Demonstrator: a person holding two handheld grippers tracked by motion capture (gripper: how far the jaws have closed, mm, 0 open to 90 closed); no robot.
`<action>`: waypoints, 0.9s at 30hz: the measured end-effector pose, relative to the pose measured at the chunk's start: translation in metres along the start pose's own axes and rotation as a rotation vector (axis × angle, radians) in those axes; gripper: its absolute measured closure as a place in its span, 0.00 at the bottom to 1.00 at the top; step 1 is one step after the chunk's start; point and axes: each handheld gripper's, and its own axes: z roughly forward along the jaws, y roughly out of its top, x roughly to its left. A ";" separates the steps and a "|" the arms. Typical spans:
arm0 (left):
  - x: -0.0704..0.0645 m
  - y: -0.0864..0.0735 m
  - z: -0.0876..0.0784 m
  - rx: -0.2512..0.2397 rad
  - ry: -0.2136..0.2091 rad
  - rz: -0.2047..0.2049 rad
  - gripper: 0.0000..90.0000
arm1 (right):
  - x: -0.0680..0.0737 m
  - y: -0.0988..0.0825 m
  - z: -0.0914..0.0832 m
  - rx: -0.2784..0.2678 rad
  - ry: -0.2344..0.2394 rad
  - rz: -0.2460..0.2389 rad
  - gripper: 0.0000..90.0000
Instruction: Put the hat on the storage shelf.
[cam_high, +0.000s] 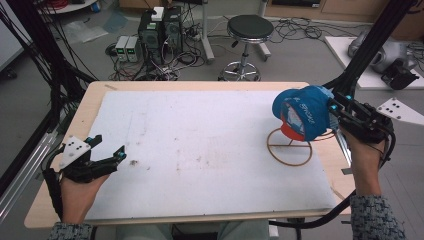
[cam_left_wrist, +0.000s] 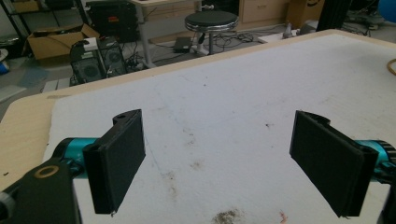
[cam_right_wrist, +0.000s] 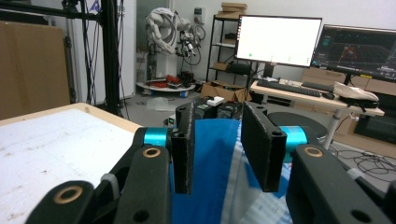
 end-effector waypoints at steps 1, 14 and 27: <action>0.000 0.000 0.000 0.001 0.001 0.000 0.20 | 0.000 0.000 0.000 0.000 0.000 0.000 0.72; 0.001 0.000 0.000 -0.003 0.004 -0.001 0.20 | 0.010 0.008 0.000 -0.029 -0.034 0.026 0.51; 0.002 0.000 -0.002 -0.005 0.005 -0.003 0.20 | 0.036 0.020 0.008 -0.075 -0.046 0.027 0.32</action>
